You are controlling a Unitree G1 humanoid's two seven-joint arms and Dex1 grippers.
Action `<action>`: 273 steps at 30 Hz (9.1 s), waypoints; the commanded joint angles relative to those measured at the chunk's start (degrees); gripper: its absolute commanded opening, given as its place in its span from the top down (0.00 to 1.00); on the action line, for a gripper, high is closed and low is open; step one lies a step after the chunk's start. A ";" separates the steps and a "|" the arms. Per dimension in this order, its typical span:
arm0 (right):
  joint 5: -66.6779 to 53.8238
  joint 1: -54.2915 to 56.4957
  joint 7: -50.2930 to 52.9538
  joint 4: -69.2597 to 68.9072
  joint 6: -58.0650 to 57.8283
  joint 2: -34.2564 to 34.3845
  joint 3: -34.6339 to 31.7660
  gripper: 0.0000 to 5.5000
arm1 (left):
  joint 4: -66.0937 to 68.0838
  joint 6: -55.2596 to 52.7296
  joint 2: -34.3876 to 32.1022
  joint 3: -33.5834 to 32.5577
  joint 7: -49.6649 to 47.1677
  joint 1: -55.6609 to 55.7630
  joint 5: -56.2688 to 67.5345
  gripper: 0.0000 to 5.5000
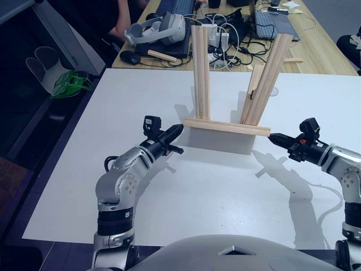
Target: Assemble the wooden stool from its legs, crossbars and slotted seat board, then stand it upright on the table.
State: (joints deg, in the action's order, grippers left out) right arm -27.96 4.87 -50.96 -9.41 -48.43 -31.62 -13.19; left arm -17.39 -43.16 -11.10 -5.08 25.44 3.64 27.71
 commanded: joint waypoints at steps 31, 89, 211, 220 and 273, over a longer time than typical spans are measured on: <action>-13.06 4.44 -3.73 -6.37 -3.40 6.20 3.75 1.00 | -5.82 -2.37 5.69 8.18 7.84 1.85 13.53 1.00; -13.91 1.35 -0.50 -3.47 2.06 0.59 8.38 1.00 | -0.49 -2.88 -1.35 -2.22 -25.55 7.70 -9.01 1.00; 42.88 40.02 31.43 73.26 57.03 13.47 30.05 1.00 | 46.89 28.64 -8.90 8.20 -3.47 23.94 -29.33 1.00; 43.21 43.56 35.71 75.82 61.66 15.01 28.15 1.00 | 49.37 30.06 -7.85 7.95 -2.51 26.20 -28.98 1.00; 34.58 11.49 9.49 15.26 42.95 5.68 26.32 1.00 | 9.89 11.15 -9.23 10.83 7.81 8.77 -21.81 1.00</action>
State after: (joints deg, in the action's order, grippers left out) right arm 8.29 16.19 -39.53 8.93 -5.12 -27.25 11.78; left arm -4.03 -32.42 -22.18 3.18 30.61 11.26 3.01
